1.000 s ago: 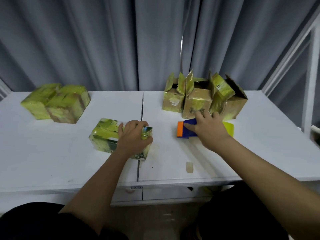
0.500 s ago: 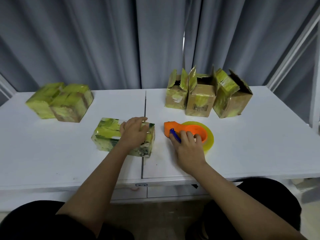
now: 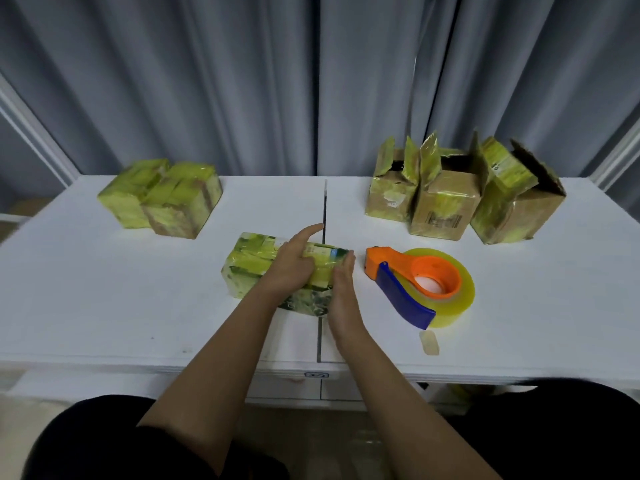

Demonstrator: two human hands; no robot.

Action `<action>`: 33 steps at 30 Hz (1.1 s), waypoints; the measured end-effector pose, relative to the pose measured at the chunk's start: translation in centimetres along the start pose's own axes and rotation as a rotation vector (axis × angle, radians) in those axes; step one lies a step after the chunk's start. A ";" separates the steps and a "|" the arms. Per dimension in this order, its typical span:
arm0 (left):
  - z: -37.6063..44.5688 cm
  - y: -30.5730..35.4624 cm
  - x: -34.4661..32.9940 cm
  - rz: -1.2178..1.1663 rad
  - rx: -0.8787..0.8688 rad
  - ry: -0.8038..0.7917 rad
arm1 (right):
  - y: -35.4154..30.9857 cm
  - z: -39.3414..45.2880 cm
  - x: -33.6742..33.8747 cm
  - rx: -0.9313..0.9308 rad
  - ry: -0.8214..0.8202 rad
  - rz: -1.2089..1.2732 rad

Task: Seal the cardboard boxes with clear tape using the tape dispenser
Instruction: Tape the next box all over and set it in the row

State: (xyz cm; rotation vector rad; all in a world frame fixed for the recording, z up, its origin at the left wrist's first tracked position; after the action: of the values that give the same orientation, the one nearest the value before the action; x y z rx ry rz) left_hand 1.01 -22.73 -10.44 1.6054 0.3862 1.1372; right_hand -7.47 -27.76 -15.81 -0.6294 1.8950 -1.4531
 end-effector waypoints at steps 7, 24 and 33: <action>-1.7 0.0 3.8 0.196 -0.134 0.382 | -0.5 -0.1 1.1 -0.075 -0.020 -0.195; -0.1 -2.8 6.5 0.558 0.081 0.438 | -3.1 1.1 5.1 -0.052 -0.024 -0.456; -3.1 -2.8 -0.7 0.148 0.002 0.011 | -4.8 0.3 6.3 0.239 0.109 -0.570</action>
State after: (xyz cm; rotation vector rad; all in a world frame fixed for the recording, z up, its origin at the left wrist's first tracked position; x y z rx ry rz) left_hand -1.08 -20.44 -13.34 1.6511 0.2794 1.2579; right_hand -11.55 -33.71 -12.56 -1.0457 1.6515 -2.0687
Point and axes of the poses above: each hand's wrist, its own z-axis towards the middle knuckle, its own x-axis out of the back of the hand, y = z × x, the point moved 7 cm from there along z, towards the middle knuckle, and after that the axes turned 6 degrees about y, right-handed, at the moved point
